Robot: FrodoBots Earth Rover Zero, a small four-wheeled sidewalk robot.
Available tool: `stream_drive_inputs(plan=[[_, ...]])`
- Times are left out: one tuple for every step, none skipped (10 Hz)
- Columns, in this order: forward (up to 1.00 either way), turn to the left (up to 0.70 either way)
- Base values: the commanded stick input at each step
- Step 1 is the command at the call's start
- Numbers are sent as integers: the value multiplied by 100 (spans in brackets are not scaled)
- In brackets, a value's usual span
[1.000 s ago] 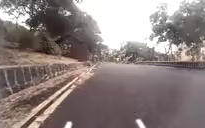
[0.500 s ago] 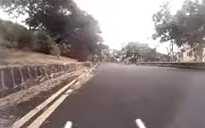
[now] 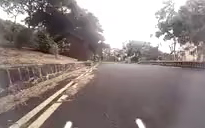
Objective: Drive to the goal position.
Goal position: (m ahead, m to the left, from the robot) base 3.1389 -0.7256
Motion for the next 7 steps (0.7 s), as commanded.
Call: stream_drive_inputs(plan=[[70, -16], [70, -29], [70, -33], [70, -35], [70, -32], [70, -29], [70, -26]])
